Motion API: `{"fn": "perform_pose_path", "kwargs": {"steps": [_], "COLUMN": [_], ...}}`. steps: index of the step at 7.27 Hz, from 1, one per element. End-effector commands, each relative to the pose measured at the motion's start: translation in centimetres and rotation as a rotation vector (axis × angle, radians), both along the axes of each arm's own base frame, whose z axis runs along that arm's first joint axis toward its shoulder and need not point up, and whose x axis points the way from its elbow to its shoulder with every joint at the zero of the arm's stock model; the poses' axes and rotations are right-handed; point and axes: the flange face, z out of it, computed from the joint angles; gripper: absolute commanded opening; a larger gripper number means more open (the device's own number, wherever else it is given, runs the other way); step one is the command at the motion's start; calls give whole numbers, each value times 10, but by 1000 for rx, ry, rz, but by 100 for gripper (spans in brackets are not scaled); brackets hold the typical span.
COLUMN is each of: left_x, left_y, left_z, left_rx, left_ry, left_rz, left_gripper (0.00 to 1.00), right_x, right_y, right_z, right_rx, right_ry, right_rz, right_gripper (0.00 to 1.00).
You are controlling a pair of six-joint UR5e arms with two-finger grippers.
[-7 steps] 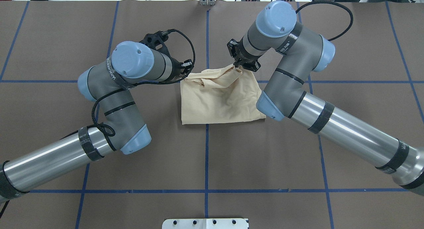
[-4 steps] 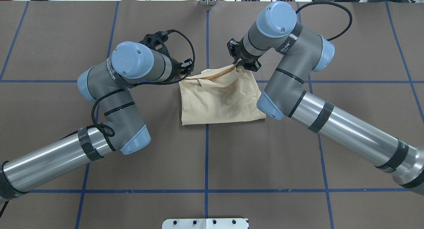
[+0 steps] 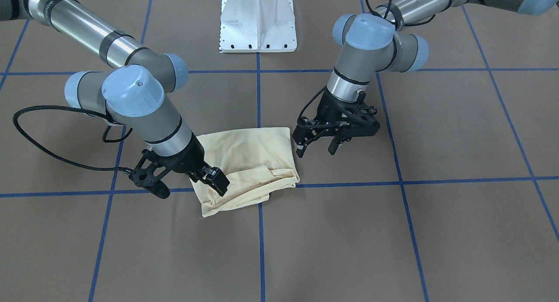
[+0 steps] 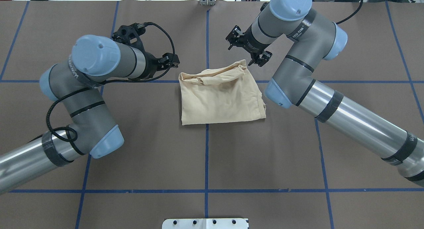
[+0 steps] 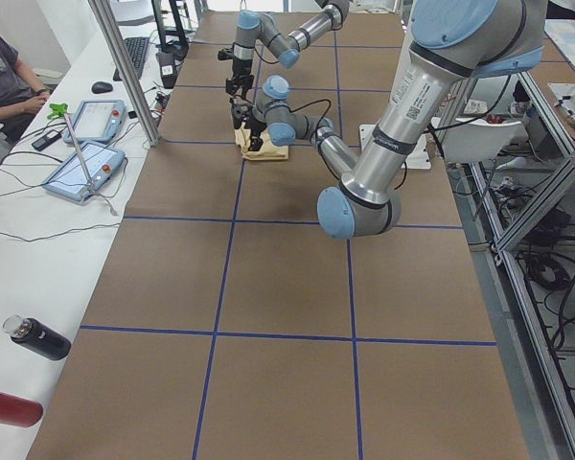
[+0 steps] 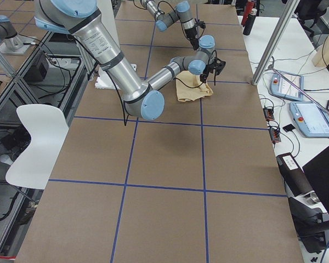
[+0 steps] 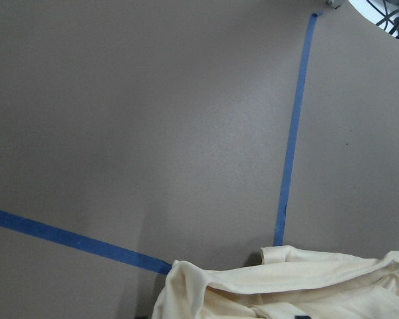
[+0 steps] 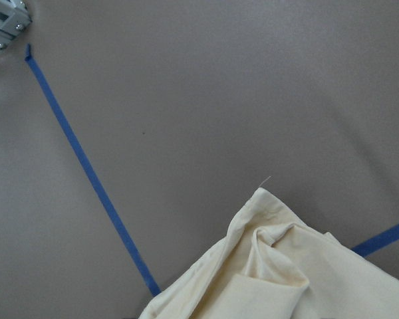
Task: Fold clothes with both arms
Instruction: 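Press the right gripper onto the folded shirt's top while the left arm withdraws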
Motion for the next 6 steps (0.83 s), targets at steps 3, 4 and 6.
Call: {"fn": "perform_pose_path", "kwargs": {"steps": [3, 4, 6], "left_x": [-82, -85, -91], "left_y": [-4, -3, -7], "left_z": [30, 42, 43], "left_rx": [52, 38, 36], "left_ry": [-73, -85, -86], "left_rz": [49, 50, 38], "left_gripper": [100, 100, 100], "right_x": [-82, -88, -112], "right_y": [91, 96, 97], "right_z": [-8, -13, -5], "right_rx": [228, 255, 328], "right_ry": [255, 258, 317], "right_rz": [-186, -212, -275], "right_gripper": [100, 100, 100]}}
